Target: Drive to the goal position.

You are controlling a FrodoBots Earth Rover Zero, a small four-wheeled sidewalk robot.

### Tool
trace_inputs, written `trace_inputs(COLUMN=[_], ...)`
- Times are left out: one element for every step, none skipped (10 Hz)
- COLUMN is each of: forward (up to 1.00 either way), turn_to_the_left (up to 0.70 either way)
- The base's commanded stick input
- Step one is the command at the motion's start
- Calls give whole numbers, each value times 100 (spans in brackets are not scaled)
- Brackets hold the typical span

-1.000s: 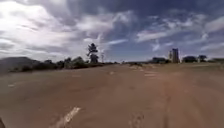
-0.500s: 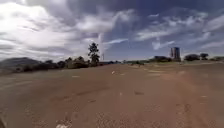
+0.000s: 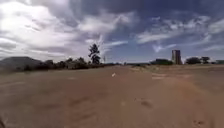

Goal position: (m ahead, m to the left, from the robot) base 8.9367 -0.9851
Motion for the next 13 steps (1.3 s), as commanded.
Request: trace_inputs(forward=[97, 97, 97, 97, 97, 97, 97, 97, 97, 97, 97, 97, 97], turn_to_the_left=[0, 0, 0, -11, -23, -36, -39, -39, -39, -39, -39, -39, -4])
